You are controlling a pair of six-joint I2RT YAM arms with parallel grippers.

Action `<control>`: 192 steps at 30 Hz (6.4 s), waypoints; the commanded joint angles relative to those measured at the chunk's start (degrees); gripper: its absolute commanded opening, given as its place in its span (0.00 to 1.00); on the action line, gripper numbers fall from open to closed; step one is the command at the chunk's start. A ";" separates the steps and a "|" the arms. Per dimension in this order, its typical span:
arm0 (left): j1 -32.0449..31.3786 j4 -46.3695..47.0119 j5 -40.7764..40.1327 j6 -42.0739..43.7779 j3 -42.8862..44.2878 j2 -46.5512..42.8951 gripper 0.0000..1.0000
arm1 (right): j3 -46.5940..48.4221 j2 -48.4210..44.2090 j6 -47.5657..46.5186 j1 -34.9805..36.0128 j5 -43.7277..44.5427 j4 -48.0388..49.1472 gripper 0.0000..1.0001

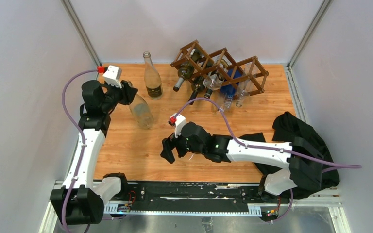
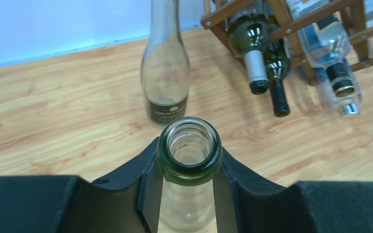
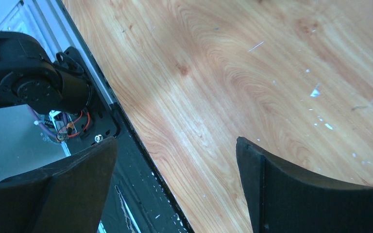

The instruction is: Take the wine bottle off the wine rack

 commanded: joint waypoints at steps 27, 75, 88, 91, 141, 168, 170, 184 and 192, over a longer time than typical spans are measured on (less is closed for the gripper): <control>-0.05 23.84 -11.35 8.20 32.37 34.54 0.00 | 17.09 -18.44 1.04 -27.45 13.41 -35.33 0.95; 3.41 -24.38 11.80 18.59 24.48 14.36 1.00 | 79.93 37.43 1.28 -46.92 18.73 -51.21 0.66; 3.34 -29.55 16.22 20.39 19.36 10.27 0.94 | 77.56 39.52 1.18 -50.95 16.66 -50.15 0.23; 3.30 -29.53 16.25 19.31 19.61 10.66 0.93 | 74.39 37.11 0.48 -51.91 16.84 -49.91 0.14; 3.34 -27.20 12.74 12.99 18.40 6.85 1.00 | 46.41 23.25 7.31 -29.57 15.53 -41.95 0.86; 3.30 -21.72 15.57 9.95 12.52 4.75 1.00 | 45.77 27.64 16.18 -27.73 17.57 -38.86 0.00; 3.29 -20.98 15.79 9.70 11.91 4.67 1.00 | 43.62 25.86 17.50 -26.68 17.79 -37.67 0.00; 0.44 -20.49 15.79 12.80 6.22 3.50 1.00 | 25.58 11.61 24.50 -21.66 17.88 -31.16 0.00; -0.39 -21.25 14.95 14.28 5.61 3.05 1.00 | 14.92 1.52 26.63 -18.00 19.32 -28.61 0.00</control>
